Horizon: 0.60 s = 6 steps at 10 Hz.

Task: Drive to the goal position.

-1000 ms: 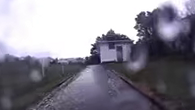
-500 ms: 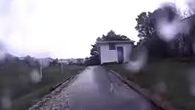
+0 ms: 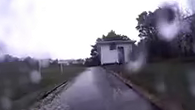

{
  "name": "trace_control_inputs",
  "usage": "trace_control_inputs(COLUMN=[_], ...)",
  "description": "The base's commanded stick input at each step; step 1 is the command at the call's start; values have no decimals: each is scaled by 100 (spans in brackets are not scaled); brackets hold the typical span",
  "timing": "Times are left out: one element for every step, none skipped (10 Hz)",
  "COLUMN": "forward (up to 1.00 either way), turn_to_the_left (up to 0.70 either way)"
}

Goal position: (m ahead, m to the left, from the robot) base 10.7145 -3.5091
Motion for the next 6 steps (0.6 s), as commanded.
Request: trace_control_inputs(forward=[69,69,69,70,69,69], turn_to_the_left=[0,0,0,1,0,0])
